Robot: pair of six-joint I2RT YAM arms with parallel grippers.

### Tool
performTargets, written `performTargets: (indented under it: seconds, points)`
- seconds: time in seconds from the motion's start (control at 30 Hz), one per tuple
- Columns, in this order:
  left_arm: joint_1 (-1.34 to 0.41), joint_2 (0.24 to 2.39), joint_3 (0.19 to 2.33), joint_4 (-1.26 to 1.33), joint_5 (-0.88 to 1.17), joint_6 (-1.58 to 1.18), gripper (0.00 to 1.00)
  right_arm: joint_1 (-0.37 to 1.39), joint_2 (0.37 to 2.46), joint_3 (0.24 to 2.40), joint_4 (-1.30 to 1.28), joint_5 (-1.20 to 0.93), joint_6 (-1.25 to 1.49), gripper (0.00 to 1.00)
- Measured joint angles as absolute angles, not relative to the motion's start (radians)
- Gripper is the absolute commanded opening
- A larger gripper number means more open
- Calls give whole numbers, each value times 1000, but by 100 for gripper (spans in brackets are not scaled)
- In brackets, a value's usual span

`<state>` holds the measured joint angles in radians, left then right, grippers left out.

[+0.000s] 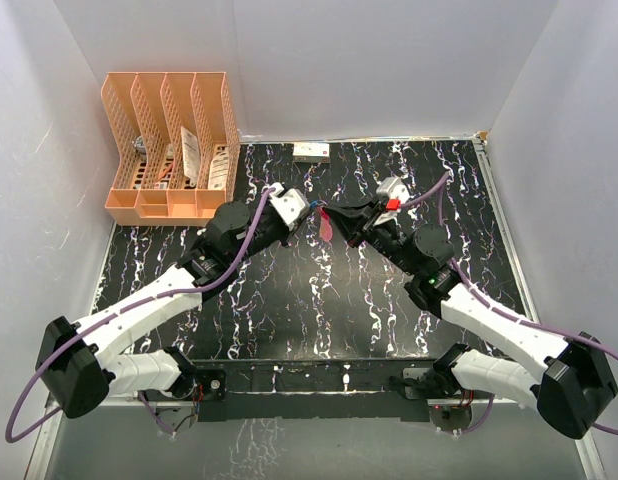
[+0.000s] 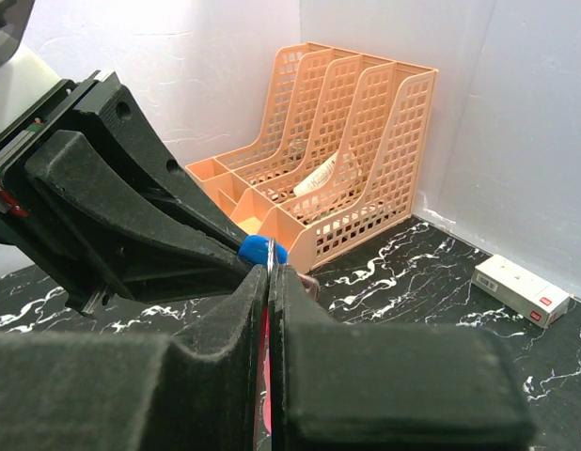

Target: Put the keys on the keyring

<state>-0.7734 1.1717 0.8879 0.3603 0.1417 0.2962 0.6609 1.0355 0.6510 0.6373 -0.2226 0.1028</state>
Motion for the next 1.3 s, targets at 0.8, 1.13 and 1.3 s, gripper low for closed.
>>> performTargets:
  seconds: [0.8,1.13,1.3]
  points:
    - [-775,1140,861,369,25,263,17,662,1088,973,168,-201,57,0]
    - [-770,1125,842,342,-186,195,48,661,1211,1170,-154,-125,47,0]
    - [-761,1080,838,320,-255,167,48,661,1277,1256,-263,-55,45,0]
